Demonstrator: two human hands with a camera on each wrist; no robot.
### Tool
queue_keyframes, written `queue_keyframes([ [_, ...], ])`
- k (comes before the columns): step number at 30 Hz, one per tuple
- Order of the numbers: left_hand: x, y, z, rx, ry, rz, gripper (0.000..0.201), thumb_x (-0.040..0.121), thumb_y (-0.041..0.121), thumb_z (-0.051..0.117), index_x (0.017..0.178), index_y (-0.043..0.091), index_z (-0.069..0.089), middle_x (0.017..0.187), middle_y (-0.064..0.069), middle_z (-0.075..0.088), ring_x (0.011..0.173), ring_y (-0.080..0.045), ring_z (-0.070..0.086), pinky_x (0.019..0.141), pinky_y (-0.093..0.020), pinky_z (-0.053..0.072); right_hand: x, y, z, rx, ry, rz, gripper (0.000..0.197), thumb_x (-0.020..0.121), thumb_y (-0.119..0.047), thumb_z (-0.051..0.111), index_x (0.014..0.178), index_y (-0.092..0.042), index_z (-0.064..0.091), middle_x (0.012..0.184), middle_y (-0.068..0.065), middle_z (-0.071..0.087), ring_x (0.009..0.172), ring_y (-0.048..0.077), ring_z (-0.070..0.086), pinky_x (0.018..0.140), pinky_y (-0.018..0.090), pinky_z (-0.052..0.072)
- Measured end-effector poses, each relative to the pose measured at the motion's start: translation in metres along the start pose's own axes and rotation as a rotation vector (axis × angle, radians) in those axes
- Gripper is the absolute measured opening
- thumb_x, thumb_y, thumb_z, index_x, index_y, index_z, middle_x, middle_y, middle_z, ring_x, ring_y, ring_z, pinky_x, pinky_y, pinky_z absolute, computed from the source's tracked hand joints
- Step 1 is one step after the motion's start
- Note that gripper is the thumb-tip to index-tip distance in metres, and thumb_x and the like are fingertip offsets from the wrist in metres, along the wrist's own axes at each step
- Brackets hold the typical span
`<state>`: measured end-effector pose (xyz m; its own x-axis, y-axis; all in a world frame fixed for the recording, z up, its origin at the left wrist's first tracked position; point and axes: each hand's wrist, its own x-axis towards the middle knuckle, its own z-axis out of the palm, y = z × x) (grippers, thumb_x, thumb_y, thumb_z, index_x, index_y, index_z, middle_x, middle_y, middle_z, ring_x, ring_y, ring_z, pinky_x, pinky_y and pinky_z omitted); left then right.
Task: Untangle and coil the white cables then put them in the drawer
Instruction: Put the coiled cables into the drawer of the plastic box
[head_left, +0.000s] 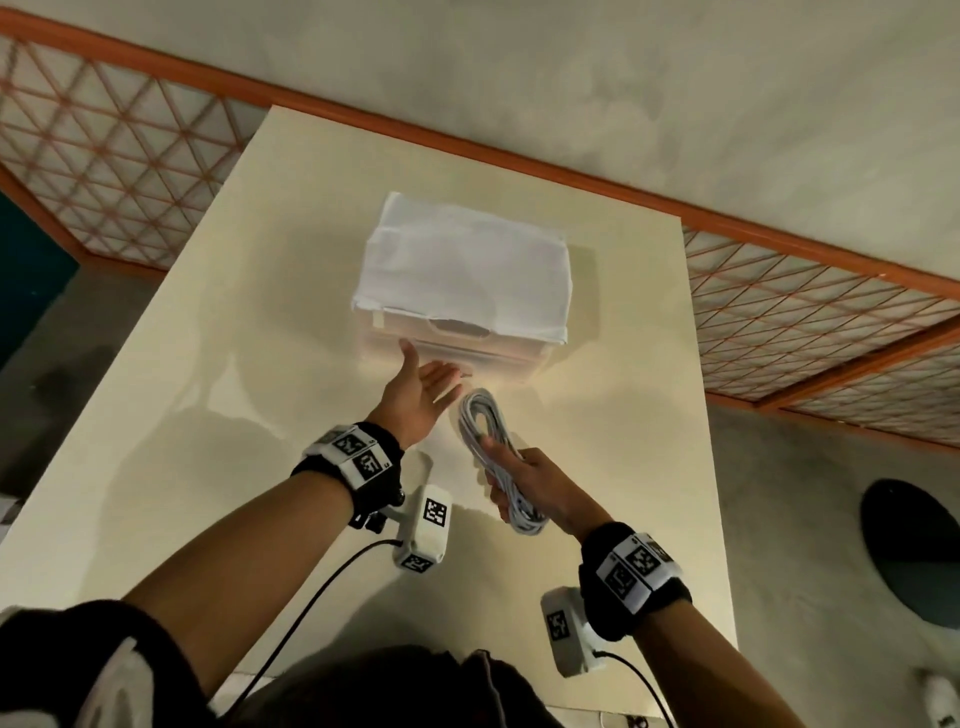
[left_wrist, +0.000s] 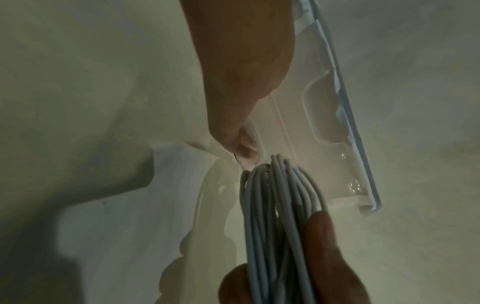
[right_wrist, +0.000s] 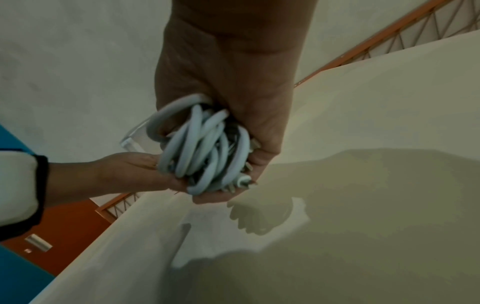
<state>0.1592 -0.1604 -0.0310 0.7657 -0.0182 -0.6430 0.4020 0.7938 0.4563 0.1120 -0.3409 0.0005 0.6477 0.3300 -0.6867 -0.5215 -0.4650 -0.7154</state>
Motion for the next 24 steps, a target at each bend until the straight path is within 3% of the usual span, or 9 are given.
queue_keyframes([
  [4, 0.005, -0.008, 0.001, 0.039, 0.008, 0.055, 0.056, 0.093, 0.055, 0.033, 0.094, 0.002, 0.052, 0.096, -0.011, 0.061, 0.092, -0.02, 0.065, 0.081, -0.029, 0.053, 0.004, 0.001, -0.006, 0.008, 0.011, 0.011, 0.051, 0.086, -0.054, 0.056, 0.085, -0.002, 0.059, 0.065, 0.011, 0.055, 0.05, 0.022, 0.052, 0.052, 0.027, 0.049],
  [6, 0.002, -0.01, 0.002, 0.076, 0.04, 0.105, 0.052, 0.095, 0.05, 0.035, 0.093, 0.001, 0.053, 0.093, -0.011, 0.06, 0.088, -0.02, 0.065, 0.086, -0.027, 0.054, 0.003, -0.003, -0.009, -0.013, 0.012, -0.002, 0.049, 0.088, -0.051, 0.055, 0.082, -0.003, 0.058, 0.064, 0.012, 0.055, 0.049, 0.021, 0.052, 0.05, 0.025, 0.049],
  [9, -0.004, -0.014, -0.002, 0.152, 0.067, 0.13, 0.051, 0.097, 0.047, 0.034, 0.087, 0.001, 0.053, 0.083, -0.011, 0.061, 0.075, -0.016, 0.068, 0.082, -0.025, 0.056, 0.001, -0.01, -0.014, -0.069, 0.015, -0.031, 0.047, 0.089, -0.05, 0.055, 0.073, -0.006, 0.056, 0.06, 0.009, 0.055, 0.046, 0.019, 0.053, 0.05, 0.023, 0.048],
  [11, -0.009, -0.016, -0.006, 0.195, 0.064, 0.112, 0.053, 0.099, 0.044, 0.03, 0.077, 0.003, 0.053, 0.068, -0.009, 0.065, 0.066, -0.014, 0.068, 0.093, -0.032, 0.052, 0.001, -0.016, -0.019, -0.116, 0.015, -0.048, 0.047, 0.089, -0.049, 0.056, 0.068, -0.007, 0.056, 0.056, 0.007, 0.054, 0.044, 0.018, 0.053, 0.051, 0.024, 0.048],
  [14, -0.018, -0.018, -0.017, 0.197, 0.045, 0.074, 0.053, 0.102, 0.039, 0.027, 0.074, 0.002, 0.053, 0.066, -0.01, 0.064, 0.073, -0.017, 0.065, 0.103, -0.038, 0.045, 0.003, -0.032, -0.022, -0.238, -0.035, -0.104, 0.049, 0.088, -0.052, 0.057, 0.066, -0.007, 0.057, 0.057, 0.007, 0.057, 0.047, 0.019, 0.055, 0.053, 0.026, 0.05],
  [16, -0.024, -0.018, -0.021, 0.205, 0.061, 0.067, 0.051, 0.102, 0.038, 0.028, 0.075, 0.001, 0.052, 0.059, -0.006, 0.065, 0.066, -0.012, 0.067, 0.102, -0.036, 0.045, 0.005, -0.047, -0.022, -0.324, -0.075, -0.142, 0.05, 0.086, -0.054, 0.057, 0.067, -0.007, 0.059, 0.058, 0.007, 0.059, 0.051, 0.021, 0.057, 0.055, 0.027, 0.051],
  [18, -0.029, -0.017, -0.026, 0.252, 0.078, 0.06, 0.051, 0.102, 0.037, 0.028, 0.084, -0.002, 0.054, 0.074, -0.012, 0.068, 0.068, -0.012, 0.067, 0.098, -0.034, 0.049, 0.009, -0.064, -0.018, -0.361, -0.138, -0.154, 0.048, 0.086, -0.053, 0.058, 0.068, -0.009, 0.059, 0.056, 0.004, 0.058, 0.052, 0.023, 0.055, 0.055, 0.027, 0.049],
  [21, -0.036, -0.019, -0.034, 0.284, 0.059, 0.025, 0.054, 0.102, 0.038, 0.027, 0.106, -0.007, 0.056, 0.105, -0.022, 0.064, 0.081, -0.017, 0.065, 0.074, -0.022, 0.057, 0.016, -0.086, -0.012, -0.421, -0.24, -0.188, 0.052, 0.081, -0.06, 0.058, 0.071, -0.008, 0.059, 0.058, 0.006, 0.058, 0.055, 0.025, 0.055, 0.058, 0.03, 0.048],
  [24, -0.045, -0.02, -0.038, 0.261, 0.051, -0.01, 0.052, 0.102, 0.039, 0.027, 0.094, -0.004, 0.056, 0.1, -0.021, 0.064, 0.083, -0.019, 0.065, 0.068, -0.02, 0.057, 0.032, -0.099, -0.003, -0.515, -0.264, -0.22, 0.061, 0.08, -0.062, 0.058, 0.078, -0.001, 0.061, 0.064, 0.011, 0.06, 0.056, 0.027, 0.057, 0.059, 0.031, 0.049],
])
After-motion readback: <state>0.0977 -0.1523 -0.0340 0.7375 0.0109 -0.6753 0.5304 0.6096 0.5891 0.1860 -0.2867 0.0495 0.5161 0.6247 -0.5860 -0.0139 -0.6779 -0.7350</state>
